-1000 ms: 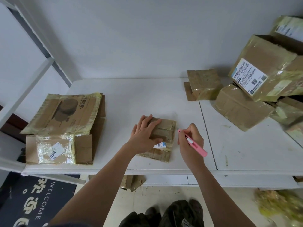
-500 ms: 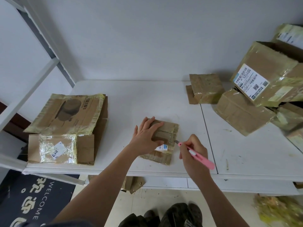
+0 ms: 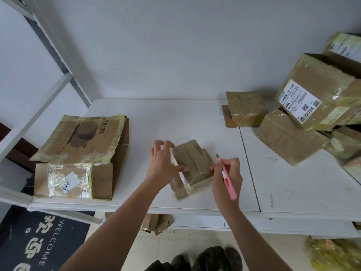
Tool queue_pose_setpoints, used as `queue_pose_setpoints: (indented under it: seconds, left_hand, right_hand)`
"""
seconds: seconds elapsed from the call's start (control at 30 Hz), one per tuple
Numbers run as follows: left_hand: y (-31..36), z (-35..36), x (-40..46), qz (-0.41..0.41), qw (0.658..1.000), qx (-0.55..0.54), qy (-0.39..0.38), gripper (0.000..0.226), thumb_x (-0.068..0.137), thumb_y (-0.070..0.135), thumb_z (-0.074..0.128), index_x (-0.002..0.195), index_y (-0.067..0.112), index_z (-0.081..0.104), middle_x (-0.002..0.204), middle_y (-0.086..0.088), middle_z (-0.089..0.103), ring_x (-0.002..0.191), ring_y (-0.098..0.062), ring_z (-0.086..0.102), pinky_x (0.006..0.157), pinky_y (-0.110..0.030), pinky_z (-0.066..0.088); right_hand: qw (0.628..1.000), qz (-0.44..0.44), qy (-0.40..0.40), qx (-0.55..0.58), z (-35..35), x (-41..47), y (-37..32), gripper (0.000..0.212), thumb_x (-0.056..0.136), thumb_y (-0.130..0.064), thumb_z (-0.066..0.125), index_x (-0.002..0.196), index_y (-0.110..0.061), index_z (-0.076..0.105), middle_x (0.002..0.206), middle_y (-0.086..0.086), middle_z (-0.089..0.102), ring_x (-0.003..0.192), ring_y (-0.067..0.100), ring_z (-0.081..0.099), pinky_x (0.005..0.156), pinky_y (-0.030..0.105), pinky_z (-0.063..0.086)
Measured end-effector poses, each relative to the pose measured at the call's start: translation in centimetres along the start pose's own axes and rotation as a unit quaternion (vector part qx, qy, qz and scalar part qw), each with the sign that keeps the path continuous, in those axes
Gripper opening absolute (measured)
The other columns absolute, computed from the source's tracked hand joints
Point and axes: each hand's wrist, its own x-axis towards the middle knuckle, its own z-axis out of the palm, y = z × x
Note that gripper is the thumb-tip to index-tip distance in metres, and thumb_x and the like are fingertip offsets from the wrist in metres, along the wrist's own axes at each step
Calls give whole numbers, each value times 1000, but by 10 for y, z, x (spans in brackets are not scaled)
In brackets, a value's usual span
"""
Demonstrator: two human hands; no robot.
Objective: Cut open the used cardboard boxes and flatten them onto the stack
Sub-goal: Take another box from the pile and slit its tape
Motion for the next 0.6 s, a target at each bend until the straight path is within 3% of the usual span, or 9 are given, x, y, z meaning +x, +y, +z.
queue_pose_setpoints:
  seconds: [0.1,0.17,0.23,0.27,0.33,0.4,0.47,0.53,0.6]
  left_hand:
    - [5,0,0,-18,998,-63,-20,32,75,11,82,102,14,66,117,0,52,98,-17,58,83,-28,48]
    - [16,3,-4,9,1000,-23,-5,12,86,22,71,96,15,69,116,2,58,89,-15,58,79,-27,48]
    - [32,8,-11,9,998,54,-10,37,83,53,65,98,19,63,115,5,57,93,-16,55,77,-32,47]
    - [39,12,-13,1,994,102,-24,57,76,66,64,108,19,58,119,5,53,101,-18,53,83,-36,48]
    - [47,21,-17,-18,985,163,-58,89,69,72,68,132,15,41,137,-2,41,121,-26,45,99,-42,44]
    - [45,23,-17,-10,985,160,-62,87,76,53,73,139,11,31,147,-6,32,129,-31,39,106,-42,38]
    - [37,16,-13,40,985,145,-80,71,80,33,71,138,13,34,149,-2,35,139,-30,31,115,-45,24]
    - [25,6,-8,94,977,140,-131,68,82,31,73,140,19,39,157,6,28,150,-18,12,119,-53,1]
    - [14,-1,-5,103,978,88,-161,65,81,36,74,139,27,46,161,8,20,151,-13,4,117,-50,-9]
  right_hand:
    - [998,36,4,41,-2,-20,-1,14,100,-13,53,90,-5,49,71,-2,68,65,6,69,51,21,48]
    - [994,71,-7,85,-6,-26,-1,13,100,-12,53,90,-4,49,71,4,67,61,17,71,51,34,53]
    - [990,83,19,115,-11,-26,-3,11,100,-9,52,90,-7,49,69,9,65,55,23,68,52,37,55]
    - [988,84,46,121,-13,-24,-3,11,100,-8,52,89,-9,50,68,9,64,55,23,67,53,34,55]
    - [985,90,85,121,-18,-14,-2,12,99,-7,54,88,-12,51,68,9,63,58,21,64,58,28,54]
    - [985,93,84,119,-22,-3,-2,14,98,-6,56,87,-14,51,69,7,63,62,18,64,61,28,54]
    - [985,95,67,128,-28,8,0,16,98,-5,55,85,-14,51,68,3,64,62,16,63,62,26,54]
    - [982,103,45,149,-32,15,2,20,98,-2,54,82,-14,50,67,0,62,60,14,62,64,29,55]
    - [982,109,9,157,-32,20,4,20,98,-2,55,80,-10,49,65,-2,60,59,14,60,69,41,56]
